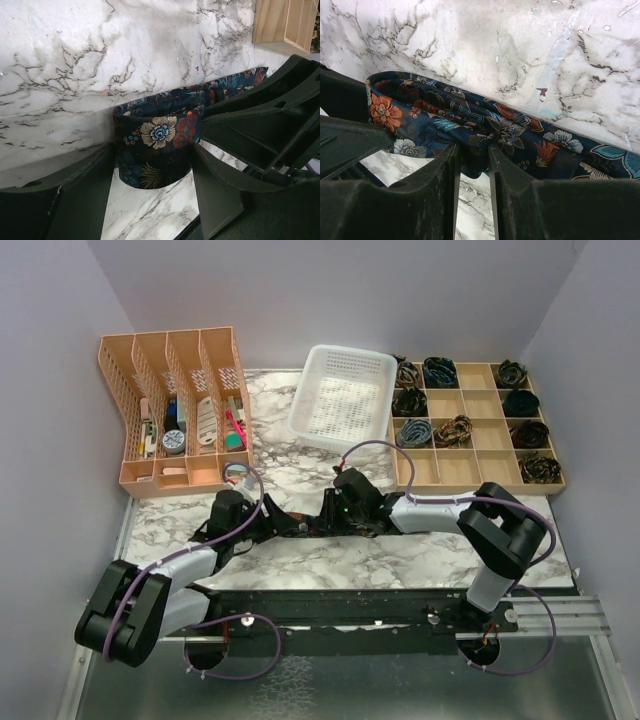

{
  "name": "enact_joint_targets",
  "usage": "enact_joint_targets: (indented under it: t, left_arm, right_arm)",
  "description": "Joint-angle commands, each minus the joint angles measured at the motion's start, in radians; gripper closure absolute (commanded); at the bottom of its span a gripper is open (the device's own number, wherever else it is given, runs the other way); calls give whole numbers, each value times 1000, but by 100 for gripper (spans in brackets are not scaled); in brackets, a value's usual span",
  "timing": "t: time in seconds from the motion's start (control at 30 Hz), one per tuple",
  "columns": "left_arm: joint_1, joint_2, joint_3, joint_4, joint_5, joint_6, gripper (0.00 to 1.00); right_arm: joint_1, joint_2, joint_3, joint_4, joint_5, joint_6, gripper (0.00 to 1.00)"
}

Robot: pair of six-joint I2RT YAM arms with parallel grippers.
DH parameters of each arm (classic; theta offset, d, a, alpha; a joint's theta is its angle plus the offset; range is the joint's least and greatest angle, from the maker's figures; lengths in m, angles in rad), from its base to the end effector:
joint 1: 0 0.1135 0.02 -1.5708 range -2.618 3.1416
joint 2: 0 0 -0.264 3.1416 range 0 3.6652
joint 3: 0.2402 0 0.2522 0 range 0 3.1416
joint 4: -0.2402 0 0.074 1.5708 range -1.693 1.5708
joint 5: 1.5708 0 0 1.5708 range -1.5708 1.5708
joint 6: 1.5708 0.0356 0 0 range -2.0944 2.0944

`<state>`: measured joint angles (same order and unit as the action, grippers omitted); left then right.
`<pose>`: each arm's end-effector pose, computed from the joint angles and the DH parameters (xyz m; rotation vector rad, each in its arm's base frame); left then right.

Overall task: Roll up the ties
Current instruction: Roll the tie at the center of the board.

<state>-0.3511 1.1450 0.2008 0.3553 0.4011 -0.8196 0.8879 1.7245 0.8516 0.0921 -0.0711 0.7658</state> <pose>0.1755 -0.0791 0.1314 -0.2917 2.3030 -1.0727 0.2136 0.2666 0.1482 -0.1917 2.5224 0.8368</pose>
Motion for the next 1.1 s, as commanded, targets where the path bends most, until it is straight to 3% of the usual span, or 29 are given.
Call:
enact_joint_targets:
  t: [0.0,0.37,0.6,0.83,1.07]
  left_arm:
    - [-14,19,0,-27,0,10,38]
    - [-59,37,17,-24,-61,-5,45]
    - [-85,24,19,-24,-95,-3,56]
    - [-95,-11,31,-65,-129,14,66]
    - [-126,-92,116,-276,-253,57,68]
  right_arm:
    - [-6,38,-6,-28,-3,-16,68]
    - [-8,40,4,-35,-16,-25,68]
    - [-12,30,10,-53,-25,-36,67]
    - [-26,-30,48,-103,-57,-92,55]
    - [-50,-121,52,-167,-11,-133,48]
